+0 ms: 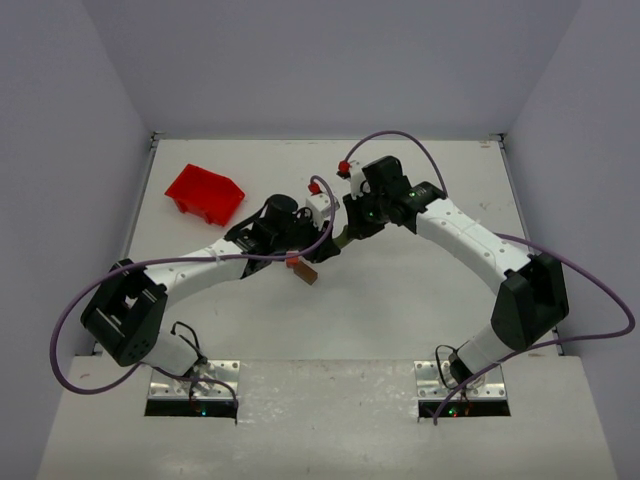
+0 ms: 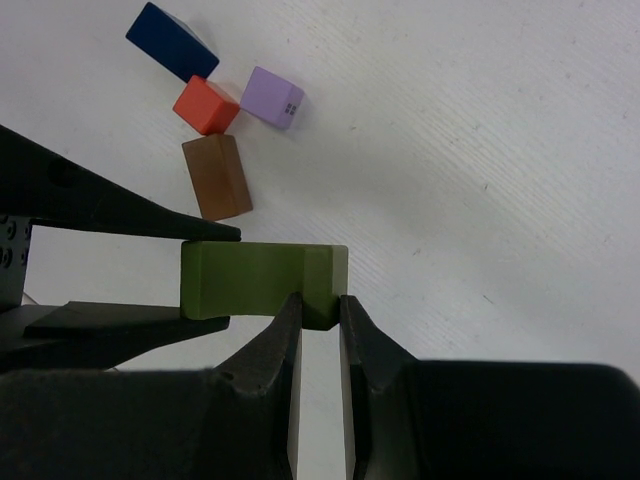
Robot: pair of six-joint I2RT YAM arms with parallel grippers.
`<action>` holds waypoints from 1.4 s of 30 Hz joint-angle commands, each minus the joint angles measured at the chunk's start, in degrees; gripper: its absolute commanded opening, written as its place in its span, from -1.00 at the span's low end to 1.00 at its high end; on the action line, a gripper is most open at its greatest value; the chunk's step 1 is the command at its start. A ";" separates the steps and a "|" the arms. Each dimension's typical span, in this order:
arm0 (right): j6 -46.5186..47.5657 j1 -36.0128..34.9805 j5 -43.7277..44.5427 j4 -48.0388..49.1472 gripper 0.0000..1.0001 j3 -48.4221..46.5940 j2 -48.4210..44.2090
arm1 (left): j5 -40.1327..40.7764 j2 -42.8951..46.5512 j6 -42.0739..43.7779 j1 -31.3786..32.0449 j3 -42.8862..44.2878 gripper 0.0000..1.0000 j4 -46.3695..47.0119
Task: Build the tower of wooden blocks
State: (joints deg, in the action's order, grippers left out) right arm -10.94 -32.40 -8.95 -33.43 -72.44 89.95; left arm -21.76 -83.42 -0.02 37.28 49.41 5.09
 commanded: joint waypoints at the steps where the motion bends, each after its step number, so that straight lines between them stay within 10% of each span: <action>1: 0.66 -0.22 0.34 0.38 -1.00 -2.05 -0.67 | -0.54 -0.57 0.54 0.60 3.15 -0.80 2.84; 8: 0.66 -0.24 0.95 1.18 -0.95 -2.26 -0.71 | -2.54 -3.12 -2.80 0.60 4.63 -1.00 3.79; 19: 0.20 -0.23 7.25 2.98 0.95 -5.67 -3.22 | -3.38 -1.96 -14.45 -3.26 1.79 -1.00 12.26; 32: -20.84 1.63 2.63 40.67 0.97 24.73 -25.78 | -32.27 -11.34 -60.58 -20.68 -12.94 -1.00 63.88; 42: -41.03 1.83 -3.72 81.50 0.97 42.26 -22.27 | -30.74 -5.89 -66.52 -21.20 -18.87 -1.00 76.24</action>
State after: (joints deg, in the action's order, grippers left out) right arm -42.33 -30.59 -10.48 26.36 -30.76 64.95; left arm -51.90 -93.58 -63.49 16.14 32.34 68.76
